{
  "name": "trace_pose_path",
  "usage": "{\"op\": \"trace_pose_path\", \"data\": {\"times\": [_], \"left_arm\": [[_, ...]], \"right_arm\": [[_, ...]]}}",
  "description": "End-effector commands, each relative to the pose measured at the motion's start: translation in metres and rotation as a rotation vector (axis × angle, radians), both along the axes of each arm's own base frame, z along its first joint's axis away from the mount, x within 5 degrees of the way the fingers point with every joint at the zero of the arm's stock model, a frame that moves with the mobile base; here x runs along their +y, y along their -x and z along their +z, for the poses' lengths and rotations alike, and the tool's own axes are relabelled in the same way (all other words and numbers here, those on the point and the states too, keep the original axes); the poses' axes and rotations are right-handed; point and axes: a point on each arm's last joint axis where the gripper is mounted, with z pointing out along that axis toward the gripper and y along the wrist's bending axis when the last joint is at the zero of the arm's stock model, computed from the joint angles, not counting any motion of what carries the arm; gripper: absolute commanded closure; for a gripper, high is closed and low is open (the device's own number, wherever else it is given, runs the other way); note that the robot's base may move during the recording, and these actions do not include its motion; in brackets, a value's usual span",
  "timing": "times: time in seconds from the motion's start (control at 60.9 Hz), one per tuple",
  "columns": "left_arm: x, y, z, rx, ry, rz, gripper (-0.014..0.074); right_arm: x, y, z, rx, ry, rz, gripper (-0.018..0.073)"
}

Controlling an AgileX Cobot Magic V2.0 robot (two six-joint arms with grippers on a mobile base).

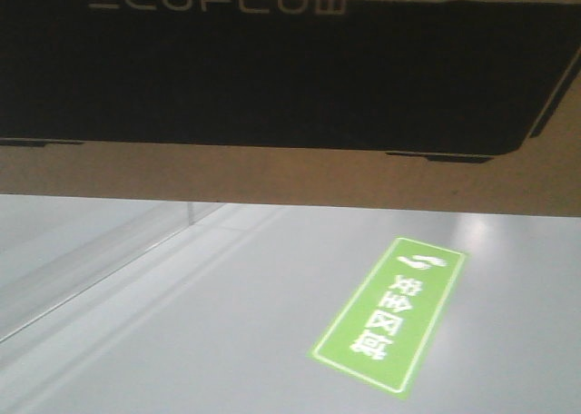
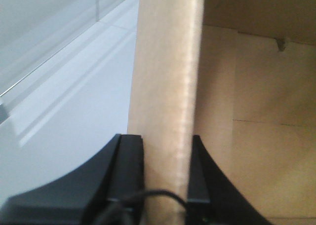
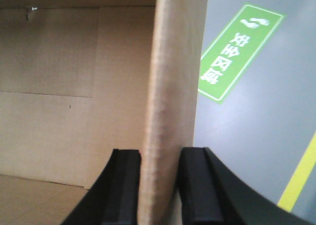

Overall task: Grab box from left shelf to table start
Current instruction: 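Keep holding the box with both grippers while driving onward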

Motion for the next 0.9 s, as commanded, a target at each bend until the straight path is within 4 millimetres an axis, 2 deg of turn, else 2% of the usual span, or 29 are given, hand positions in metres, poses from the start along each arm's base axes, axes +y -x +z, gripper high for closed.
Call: {"op": "trace_pose_path", "data": {"times": [0.0, 0.886], "left_arm": [[-0.0002, 0.0069, 0.0309, -0.23, 0.112, -0.015, 0.0682], [0.001, 0.0066, 0.0309, -0.235, 0.096, -0.006, 0.0682]], "right_arm": [[-0.0071, -0.0027, 0.0146, -0.125, 0.053, -0.054, 0.0541], [-0.0071, -0.0026, 0.0144, -0.123, 0.053, -0.054, 0.0541]]}}
